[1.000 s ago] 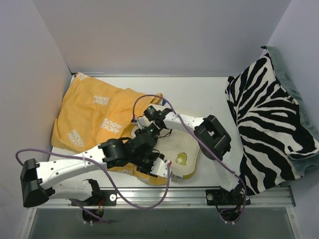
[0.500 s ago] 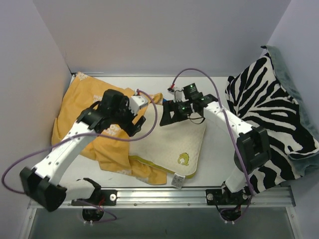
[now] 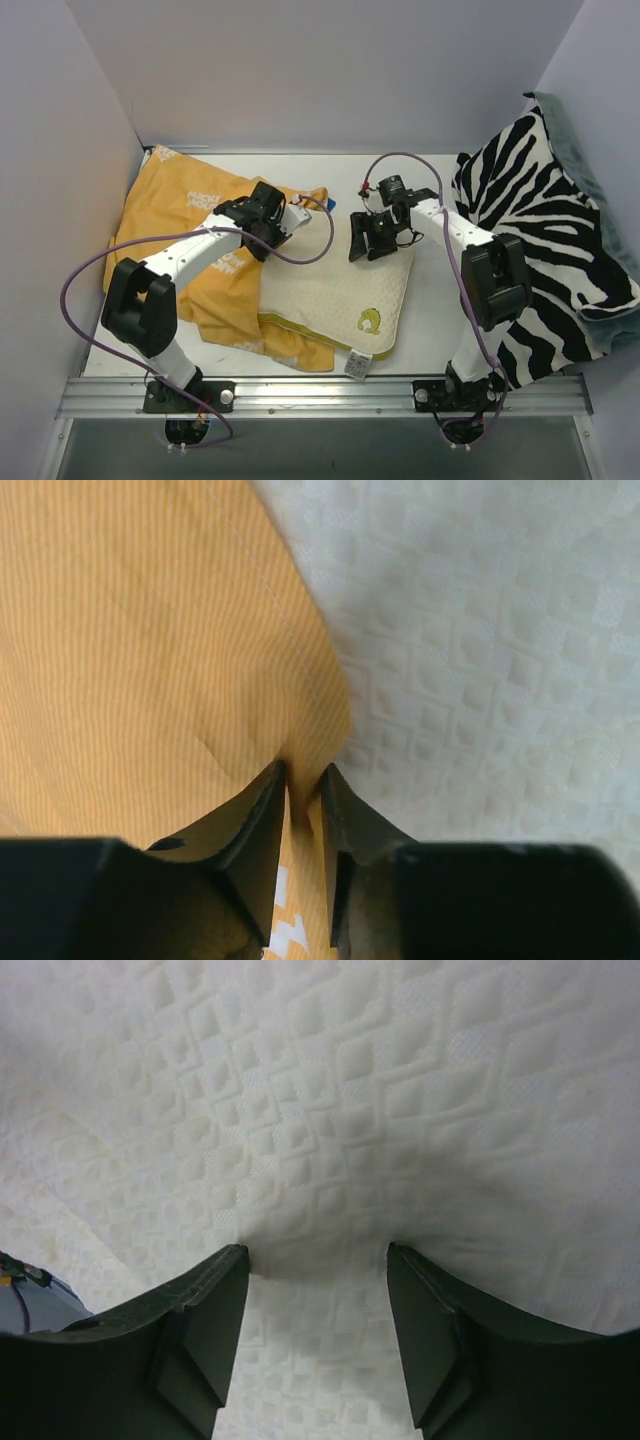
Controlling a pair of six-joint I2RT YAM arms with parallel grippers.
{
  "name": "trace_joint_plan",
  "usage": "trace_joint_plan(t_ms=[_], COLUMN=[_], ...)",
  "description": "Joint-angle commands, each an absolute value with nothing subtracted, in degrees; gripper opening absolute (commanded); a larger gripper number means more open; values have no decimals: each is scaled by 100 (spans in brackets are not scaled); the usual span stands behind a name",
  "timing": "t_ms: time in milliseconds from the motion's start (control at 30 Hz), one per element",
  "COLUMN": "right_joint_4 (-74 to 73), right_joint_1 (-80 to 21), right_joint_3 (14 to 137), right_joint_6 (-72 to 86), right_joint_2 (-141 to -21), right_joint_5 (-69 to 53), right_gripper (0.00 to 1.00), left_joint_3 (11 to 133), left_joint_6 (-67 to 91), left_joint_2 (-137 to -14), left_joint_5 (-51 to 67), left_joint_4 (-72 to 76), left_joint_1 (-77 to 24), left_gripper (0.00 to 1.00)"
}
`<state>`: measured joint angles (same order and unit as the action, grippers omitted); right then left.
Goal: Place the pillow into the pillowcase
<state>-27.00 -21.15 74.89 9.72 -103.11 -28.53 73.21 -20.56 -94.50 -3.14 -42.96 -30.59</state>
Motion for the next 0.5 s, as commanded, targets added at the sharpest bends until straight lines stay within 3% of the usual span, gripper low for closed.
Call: trace_joint_plan(t_ms=[0, 67, 100, 167, 200, 267, 367, 467], right_joint_4=[-3244, -3182, -3103, -2998, -2849, -2681, -2339, -1926], right_joint_1=[-2153, -2136, -2136, -2136, -2153, -2153, -2145, -2153], right_joint_3=[7444, 7506, 7541, 7559, 7559, 7541, 7445, 7173], right_joint_6=[897, 940, 984, 1124, 1186, 1405, 1800, 2056], right_joint_2=[-10740, -10898, -10942, -10908, -10855, -10697, -10434, -10109], right_joint_5=[-3224, -3549, -3725, -4296, -4463, -4911, -5438, -5668], right_gripper=[55, 46, 34, 23, 10, 1, 0, 0], left_joint_3=[7734, 7813, 7866, 8103, 8208, 8586, 9086, 9158], left_joint_6=[-2337, -2417, -2452, -2426, -2243, -2040, -1557, -1213], left_joint_2=[-9474, -9466, -9448, -9457, -9474, -9588, -9834, -10019], left_joint_5=[-115, 377, 508, 1053, 1290, 2043, 3141, 3497], left_joint_4=[-4017, -4017, -4025, -4017, -4017, -3999, -3885, -3735], left_joint_1=[-3172, -3488, -3620, -4077, -4226, -4533, -4676, -4650], left_gripper=[27, 11, 7, 0, 0, 0, 0, 0])
